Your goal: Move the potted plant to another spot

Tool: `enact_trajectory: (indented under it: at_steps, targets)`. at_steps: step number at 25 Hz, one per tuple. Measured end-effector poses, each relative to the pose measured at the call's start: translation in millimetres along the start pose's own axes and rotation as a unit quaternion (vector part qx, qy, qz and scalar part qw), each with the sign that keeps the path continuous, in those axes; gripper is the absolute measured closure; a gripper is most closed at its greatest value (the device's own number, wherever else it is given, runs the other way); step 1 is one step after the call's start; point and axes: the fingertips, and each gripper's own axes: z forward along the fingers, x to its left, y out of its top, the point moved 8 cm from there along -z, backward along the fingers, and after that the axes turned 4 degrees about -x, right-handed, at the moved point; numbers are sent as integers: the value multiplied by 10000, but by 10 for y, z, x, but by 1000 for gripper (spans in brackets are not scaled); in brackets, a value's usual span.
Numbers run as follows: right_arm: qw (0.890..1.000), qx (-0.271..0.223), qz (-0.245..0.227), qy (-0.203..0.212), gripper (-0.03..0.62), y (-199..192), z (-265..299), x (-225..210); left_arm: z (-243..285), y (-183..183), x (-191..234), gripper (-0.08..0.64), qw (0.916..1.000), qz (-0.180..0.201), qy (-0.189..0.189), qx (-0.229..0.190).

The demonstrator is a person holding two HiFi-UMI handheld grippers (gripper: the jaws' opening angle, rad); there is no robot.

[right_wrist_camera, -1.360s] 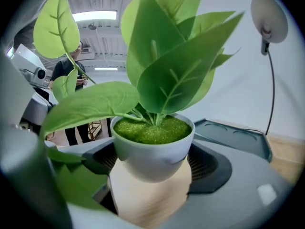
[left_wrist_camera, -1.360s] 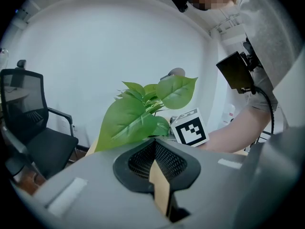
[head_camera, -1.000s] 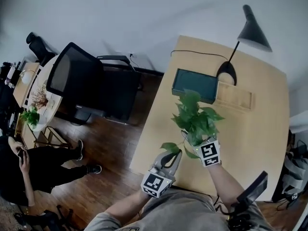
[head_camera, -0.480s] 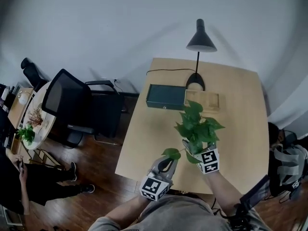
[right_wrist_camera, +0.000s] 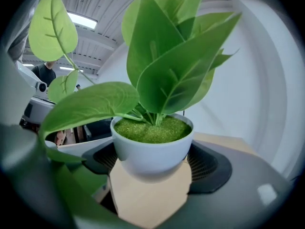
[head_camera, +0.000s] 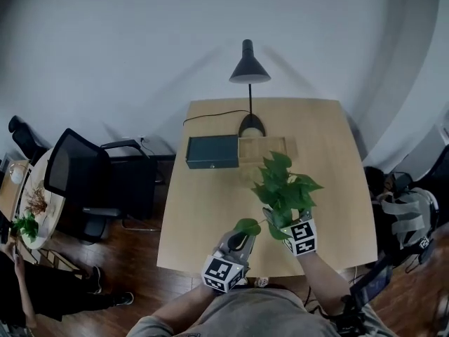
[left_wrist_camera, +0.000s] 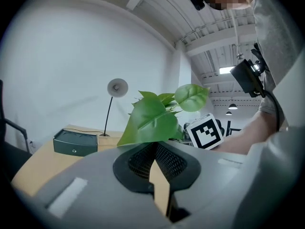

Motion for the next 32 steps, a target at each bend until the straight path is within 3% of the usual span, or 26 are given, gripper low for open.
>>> enact_trajectory:
  at_steps: [7, 14, 22, 32]
  targets:
    - [9987, 111, 89, -488, 130, -28, -290, -83, 103, 31, -105, 566, 9986, -51, -524, -7]
    - [9978, 136, 178, -626, 130, -171, -486, -348, 390, -33, -329, 566, 9977, -15, -662, 114]
    - [9992, 145, 174, -324, 130, -407, -675, -1219, 1207, -202, -826, 566, 9992, -29, -353, 175]
    - [9993, 298, 209, 101, 130, -693, -668, -1630, 1672, -385, -1067, 566, 9994, -58, 86, 336]
